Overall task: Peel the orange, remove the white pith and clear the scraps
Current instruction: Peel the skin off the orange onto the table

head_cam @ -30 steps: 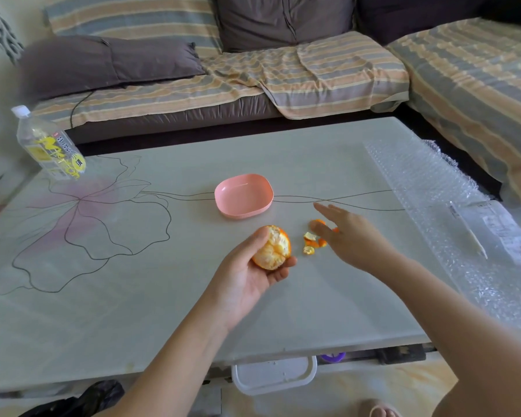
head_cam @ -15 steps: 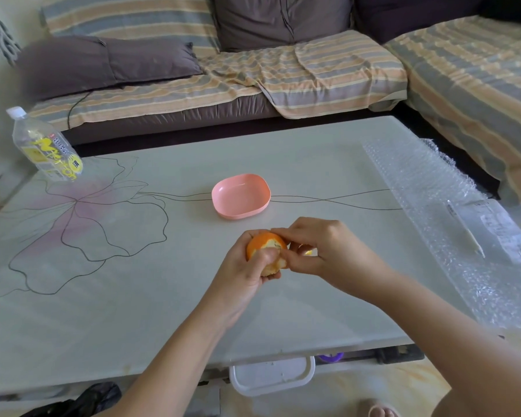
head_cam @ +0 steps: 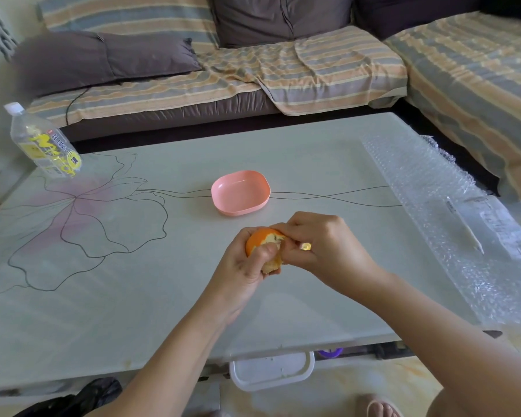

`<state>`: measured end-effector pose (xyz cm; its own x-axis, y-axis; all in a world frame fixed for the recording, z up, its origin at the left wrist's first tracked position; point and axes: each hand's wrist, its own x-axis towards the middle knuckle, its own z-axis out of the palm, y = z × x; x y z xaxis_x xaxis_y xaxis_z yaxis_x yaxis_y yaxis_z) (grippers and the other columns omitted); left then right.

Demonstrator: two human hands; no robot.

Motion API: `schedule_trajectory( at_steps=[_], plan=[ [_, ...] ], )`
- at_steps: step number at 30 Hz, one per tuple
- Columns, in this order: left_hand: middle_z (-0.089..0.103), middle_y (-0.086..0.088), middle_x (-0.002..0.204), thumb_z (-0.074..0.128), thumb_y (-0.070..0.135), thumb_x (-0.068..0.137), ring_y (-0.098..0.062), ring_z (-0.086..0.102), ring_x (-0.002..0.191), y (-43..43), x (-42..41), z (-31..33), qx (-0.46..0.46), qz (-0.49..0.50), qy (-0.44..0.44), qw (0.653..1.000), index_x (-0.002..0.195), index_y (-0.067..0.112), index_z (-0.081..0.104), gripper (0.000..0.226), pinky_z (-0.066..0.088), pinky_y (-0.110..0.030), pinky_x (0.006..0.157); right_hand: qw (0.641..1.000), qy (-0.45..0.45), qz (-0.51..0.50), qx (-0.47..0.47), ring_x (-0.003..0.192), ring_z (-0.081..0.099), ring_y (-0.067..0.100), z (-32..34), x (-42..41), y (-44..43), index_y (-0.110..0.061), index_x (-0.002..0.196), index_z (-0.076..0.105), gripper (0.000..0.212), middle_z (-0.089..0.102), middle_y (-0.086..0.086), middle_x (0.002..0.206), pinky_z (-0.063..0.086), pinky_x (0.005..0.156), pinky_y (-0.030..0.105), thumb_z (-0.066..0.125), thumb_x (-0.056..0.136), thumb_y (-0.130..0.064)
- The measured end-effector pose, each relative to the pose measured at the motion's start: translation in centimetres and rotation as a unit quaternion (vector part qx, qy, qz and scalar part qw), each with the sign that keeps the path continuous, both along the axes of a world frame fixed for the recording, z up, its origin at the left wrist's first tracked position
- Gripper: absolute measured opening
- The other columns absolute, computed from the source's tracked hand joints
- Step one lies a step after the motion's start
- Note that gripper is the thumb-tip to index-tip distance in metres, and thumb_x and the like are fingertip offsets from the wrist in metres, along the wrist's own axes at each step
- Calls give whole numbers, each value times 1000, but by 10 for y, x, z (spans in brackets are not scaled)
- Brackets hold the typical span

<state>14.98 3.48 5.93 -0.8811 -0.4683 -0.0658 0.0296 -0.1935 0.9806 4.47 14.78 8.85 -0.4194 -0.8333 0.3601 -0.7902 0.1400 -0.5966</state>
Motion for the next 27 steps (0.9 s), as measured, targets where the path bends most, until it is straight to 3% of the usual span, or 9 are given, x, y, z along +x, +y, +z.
schedule_trajectory(
  at_steps=[4, 7, 10, 14, 19, 22, 27],
  plan=[
    [67, 2, 78, 64, 40, 57, -11, 62, 65, -2, 3, 1, -10, -10, 6, 1000, 101, 7, 54, 56, 50, -20, 62, 999, -35, 6, -12, 63, 52, 19, 0, -2, 0, -14, 85, 74, 22, 58, 5, 69, 41, 58, 25, 53, 77, -18],
    [68, -3, 81, 64, 40, 60, -13, 63, 70, -5, 5, 2, -27, -22, 11, 999, 103, 3, 54, 58, 50, -23, 65, 994, -100, 45, -9, 68, 56, 9, 5, -7, 4, -22, 94, 75, 15, 62, -3, 73, 39, 60, 11, 66, 83, -15],
    [69, -2, 81, 64, 40, 61, -14, 64, 73, -5, 5, 3, -51, -35, 7, 998, 105, 1, 52, 60, 49, -24, 65, 987, -152, 49, -22, 71, 61, 8, 7, -11, 8, -29, 96, 74, 14, 64, -7, 76, 44, 62, 15, 71, 82, -26],
    [67, 0, 75, 64, 43, 62, -13, 62, 70, -3, 5, 3, -77, -35, 6, 996, 101, 3, 50, 58, 50, -25, 65, 992, -118, 34, -18, 64, 56, 12, 6, -10, 9, -31, 92, 75, 10, 61, -6, 71, 44, 58, 25, 68, 84, -29],
    [67, 2, 72, 64, 45, 62, -12, 61, 68, 1, 5, 0, -98, -23, -2, 995, 102, 3, 49, 60, 50, -31, 72, 999, -20, 27, 18, 59, 48, 18, 5, -7, 9, -16, 76, 73, 20, 54, -1, 66, 42, 56, 39, 55, 83, -23],
    [67, 0, 76, 65, 45, 62, -14, 61, 71, 1, 5, -1, -103, -9, 1, 995, 102, 6, 50, 58, 50, -28, 68, 999, -34, 16, 6, 61, 49, 19, 7, -6, 7, -14, 76, 72, 16, 57, 0, 65, 43, 58, 33, 58, 82, -10],
    [65, -6, 88, 65, 46, 62, -17, 64, 79, -3, 4, 0, -100, 14, 9, 995, 104, 12, 53, 56, 50, -27, 70, 984, -176, 31, 13, 75, 61, 2, 16, -6, 13, -26, 103, 73, 26, 67, -8, 83, 42, 65, 9, 61, 87, -9]
  ],
)
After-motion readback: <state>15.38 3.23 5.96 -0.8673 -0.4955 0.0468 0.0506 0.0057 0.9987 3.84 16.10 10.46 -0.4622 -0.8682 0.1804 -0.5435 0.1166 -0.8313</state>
